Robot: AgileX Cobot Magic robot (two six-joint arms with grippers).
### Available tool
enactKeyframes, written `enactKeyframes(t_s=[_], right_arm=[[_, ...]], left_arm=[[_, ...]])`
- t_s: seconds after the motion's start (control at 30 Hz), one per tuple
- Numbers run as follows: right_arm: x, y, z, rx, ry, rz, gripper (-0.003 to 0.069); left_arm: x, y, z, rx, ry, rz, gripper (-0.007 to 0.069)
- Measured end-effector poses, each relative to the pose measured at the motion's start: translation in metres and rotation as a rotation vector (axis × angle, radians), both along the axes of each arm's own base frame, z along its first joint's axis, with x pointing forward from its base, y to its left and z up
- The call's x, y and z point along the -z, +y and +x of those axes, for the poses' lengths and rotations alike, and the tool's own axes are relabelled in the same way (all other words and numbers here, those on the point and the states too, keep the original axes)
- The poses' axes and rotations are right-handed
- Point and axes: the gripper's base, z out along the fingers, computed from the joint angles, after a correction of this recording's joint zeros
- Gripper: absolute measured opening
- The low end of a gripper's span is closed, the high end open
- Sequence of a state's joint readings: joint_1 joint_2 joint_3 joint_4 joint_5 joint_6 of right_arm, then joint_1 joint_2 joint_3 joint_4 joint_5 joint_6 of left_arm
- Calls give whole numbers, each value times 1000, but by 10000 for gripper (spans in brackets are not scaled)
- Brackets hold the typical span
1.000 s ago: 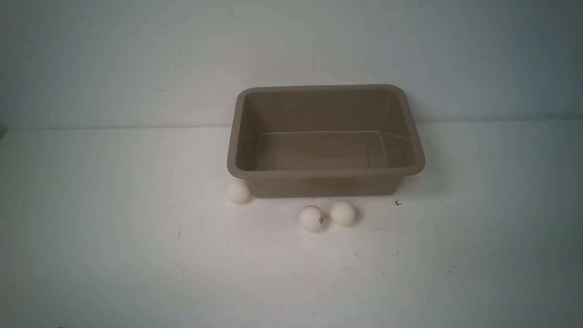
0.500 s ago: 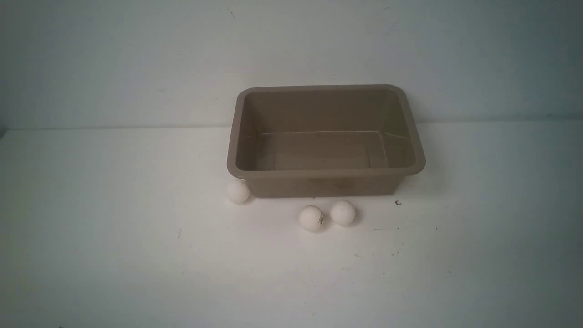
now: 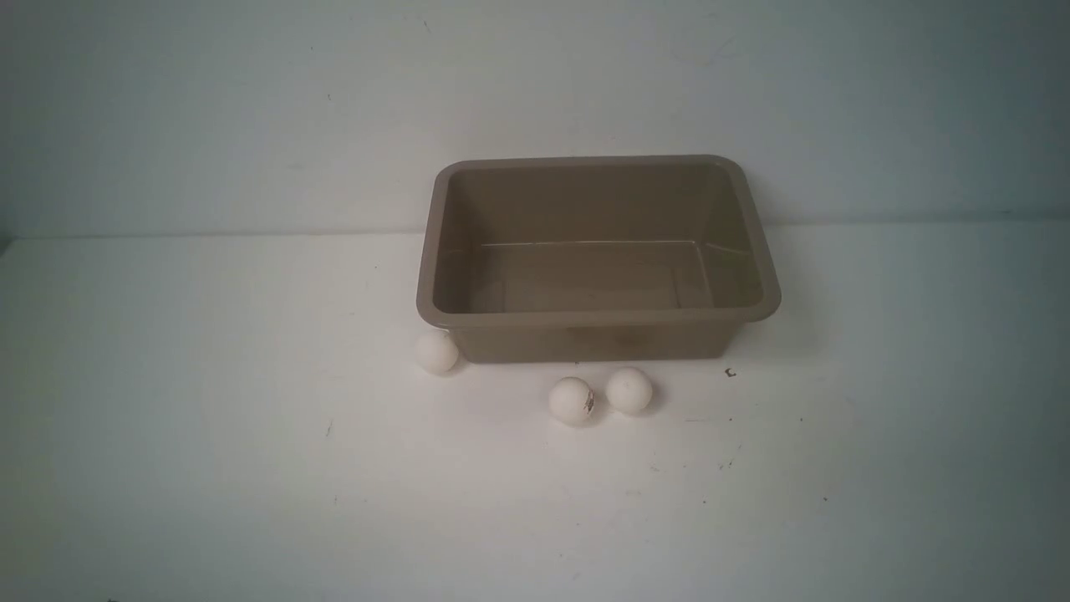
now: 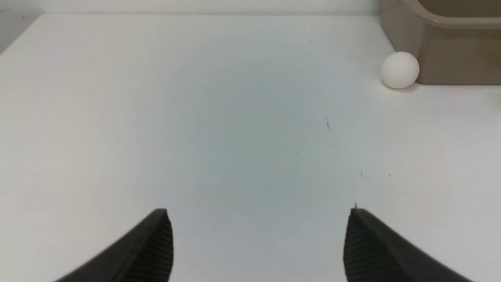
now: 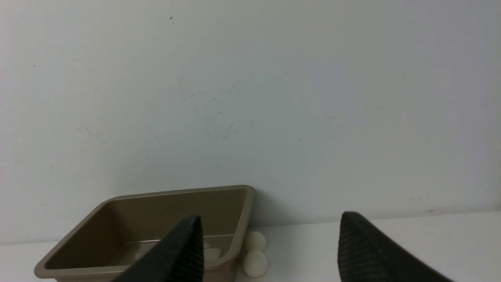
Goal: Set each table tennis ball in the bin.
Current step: Use the left arm to clamp the table tennis ball closest to it
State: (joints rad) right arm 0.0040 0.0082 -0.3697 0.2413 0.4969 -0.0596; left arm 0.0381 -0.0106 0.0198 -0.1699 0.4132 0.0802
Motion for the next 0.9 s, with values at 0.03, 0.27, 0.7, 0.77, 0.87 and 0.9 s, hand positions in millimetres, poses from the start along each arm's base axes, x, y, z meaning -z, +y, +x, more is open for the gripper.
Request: enactKeyframes(t_s=[0.03, 0.27, 0.7, 0.77, 0.87, 0.9], right_arm=[[0, 0, 0, -2, 2, 3, 423], [0, 1, 0, -9, 7, 2, 423], [4, 5, -1, -49, 37, -53, 423], [3, 6, -1, -64, 31, -57, 423], [3, 8, -1, -84, 27, -74, 423], [3, 8, -1, -89, 27, -74, 423]], left_arm=[[0, 0, 0, -1, -2, -13, 531], [-10, -5, 3, -20, -115, -272, 531], [-27, 0, 5, -88, -300, -527, 531], [-29, -2, 5, -61, -284, -492, 531], [-42, -11, 0, 38, -239, -420, 531], [-46, -13, -1, 63, -236, -388, 531]])
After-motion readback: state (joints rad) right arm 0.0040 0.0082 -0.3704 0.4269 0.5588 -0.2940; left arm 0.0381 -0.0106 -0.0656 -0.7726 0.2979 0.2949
